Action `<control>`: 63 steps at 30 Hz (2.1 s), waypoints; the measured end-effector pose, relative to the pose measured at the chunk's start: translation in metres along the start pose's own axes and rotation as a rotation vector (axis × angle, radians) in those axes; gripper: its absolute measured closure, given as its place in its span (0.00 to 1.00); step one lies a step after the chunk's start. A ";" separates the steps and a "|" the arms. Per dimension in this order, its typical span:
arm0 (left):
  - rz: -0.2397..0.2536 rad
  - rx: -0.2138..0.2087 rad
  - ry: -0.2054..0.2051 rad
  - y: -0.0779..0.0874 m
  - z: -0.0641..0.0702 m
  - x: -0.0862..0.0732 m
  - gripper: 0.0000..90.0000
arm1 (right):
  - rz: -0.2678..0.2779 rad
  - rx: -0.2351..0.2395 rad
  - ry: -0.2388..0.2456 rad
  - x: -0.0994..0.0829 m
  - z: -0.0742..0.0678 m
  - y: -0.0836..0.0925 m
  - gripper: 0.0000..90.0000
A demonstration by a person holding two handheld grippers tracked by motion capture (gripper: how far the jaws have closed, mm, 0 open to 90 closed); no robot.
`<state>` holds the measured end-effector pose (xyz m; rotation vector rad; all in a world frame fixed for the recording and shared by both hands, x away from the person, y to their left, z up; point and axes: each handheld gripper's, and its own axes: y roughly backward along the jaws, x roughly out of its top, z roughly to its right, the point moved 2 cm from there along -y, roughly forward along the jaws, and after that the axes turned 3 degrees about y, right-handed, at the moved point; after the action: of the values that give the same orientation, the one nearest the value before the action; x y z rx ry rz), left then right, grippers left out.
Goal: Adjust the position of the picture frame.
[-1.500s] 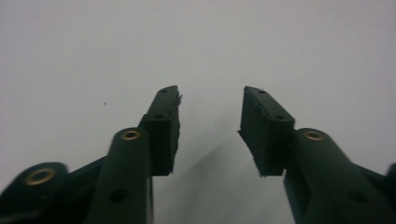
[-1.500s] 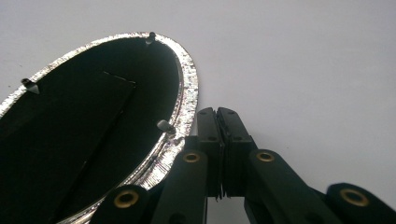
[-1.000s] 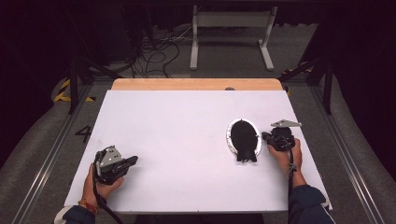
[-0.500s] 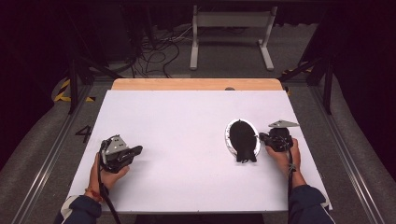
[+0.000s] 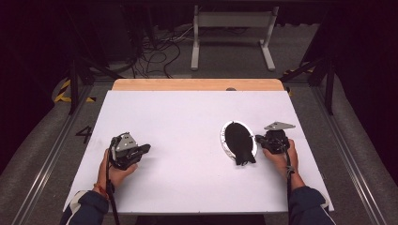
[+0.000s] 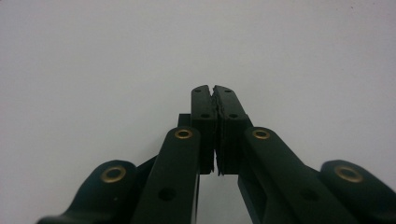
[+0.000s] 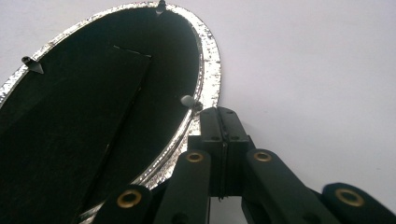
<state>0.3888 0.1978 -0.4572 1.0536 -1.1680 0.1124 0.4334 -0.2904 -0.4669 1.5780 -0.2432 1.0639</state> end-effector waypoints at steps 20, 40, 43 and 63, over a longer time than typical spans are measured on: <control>-0.019 -0.016 -0.026 0.001 0.006 -0.008 0.97 | 0.010 0.121 0.082 -0.012 -0.041 0.014 1.00; -0.011 -0.079 -0.031 0.001 0.007 -0.009 1.00 | 0.023 0.085 0.041 0.001 -0.037 -0.001 1.00; -0.016 -0.111 -0.049 0.001 0.009 -0.009 1.00 | 0.024 0.078 0.033 0.004 -0.035 -0.005 1.00; -0.030 -0.098 -0.028 -0.003 0.012 -0.009 1.00 | 0.011 0.114 0.064 0.007 -0.050 -0.006 1.00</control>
<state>0.3781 0.1910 -0.4658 0.9885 -1.1713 0.0172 0.4167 -0.2430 -0.4692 1.6428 -0.1496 1.1521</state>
